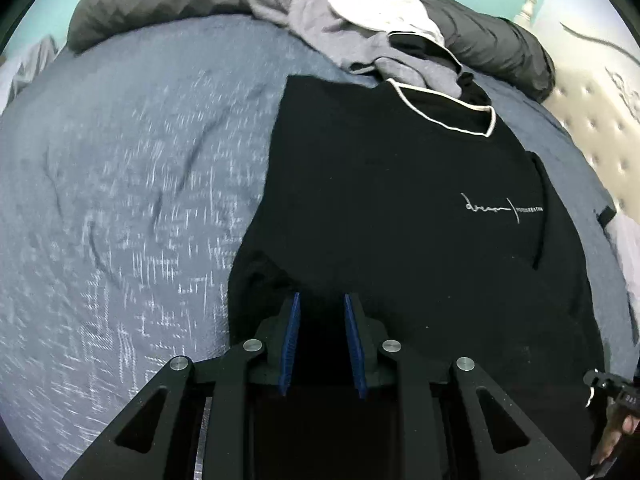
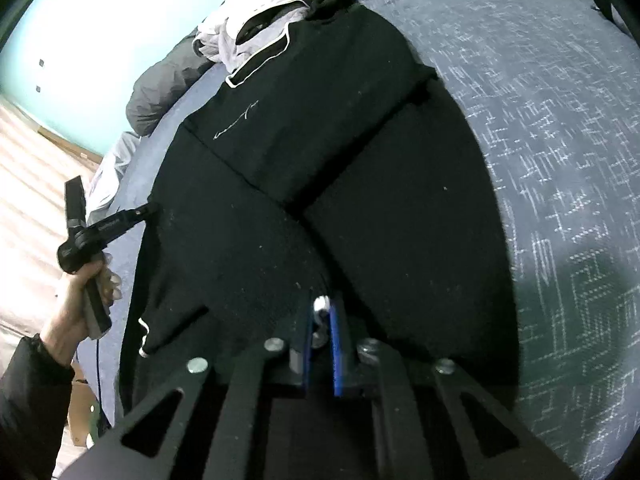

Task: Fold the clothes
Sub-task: 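Fold the held sleeve across the sweater body with the right tool and release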

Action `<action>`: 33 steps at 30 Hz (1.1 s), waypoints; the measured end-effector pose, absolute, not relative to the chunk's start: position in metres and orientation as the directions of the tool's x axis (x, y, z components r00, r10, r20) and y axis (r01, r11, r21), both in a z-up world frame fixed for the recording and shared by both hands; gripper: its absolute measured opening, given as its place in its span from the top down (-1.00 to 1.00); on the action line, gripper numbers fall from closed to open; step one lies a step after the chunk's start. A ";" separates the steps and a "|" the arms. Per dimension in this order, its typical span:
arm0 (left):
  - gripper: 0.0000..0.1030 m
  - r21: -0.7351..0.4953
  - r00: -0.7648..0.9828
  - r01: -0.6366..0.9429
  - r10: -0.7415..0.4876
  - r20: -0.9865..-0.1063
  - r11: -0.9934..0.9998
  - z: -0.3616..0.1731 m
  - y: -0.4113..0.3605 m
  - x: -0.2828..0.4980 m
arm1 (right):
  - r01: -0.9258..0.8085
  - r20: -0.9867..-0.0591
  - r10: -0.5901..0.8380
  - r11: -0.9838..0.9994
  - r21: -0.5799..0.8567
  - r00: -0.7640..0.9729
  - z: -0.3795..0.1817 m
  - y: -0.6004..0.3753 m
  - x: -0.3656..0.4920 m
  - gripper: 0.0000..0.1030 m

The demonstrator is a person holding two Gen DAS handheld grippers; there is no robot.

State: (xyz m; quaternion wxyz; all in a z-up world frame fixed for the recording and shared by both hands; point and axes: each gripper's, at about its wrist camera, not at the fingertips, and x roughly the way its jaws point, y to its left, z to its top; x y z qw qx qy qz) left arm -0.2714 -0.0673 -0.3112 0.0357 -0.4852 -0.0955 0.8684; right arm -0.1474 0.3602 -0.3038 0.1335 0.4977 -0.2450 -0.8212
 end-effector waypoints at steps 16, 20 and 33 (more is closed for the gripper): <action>0.47 -0.167 -0.518 0.029 0.128 -0.846 -0.986 -0.313 -0.062 -0.274 | -0.062 -0.771 -0.464 -0.839 0.540 -0.437 -0.304 0.377 -0.134 0.90; 0.46 -0.173 -0.548 0.028 0.129 -0.826 -0.985 -0.300 -0.059 -0.261 | -0.101 -0.716 -0.461 -0.801 0.590 -0.524 -0.287 0.394 -0.131 0.84; 0.45 -0.193 -0.544 -0.092 0.212 -0.812 -0.977 -0.295 0.004 -0.234 | 0.021 -0.738 -0.523 -0.822 0.570 -0.426 -0.303 0.330 -0.150 0.84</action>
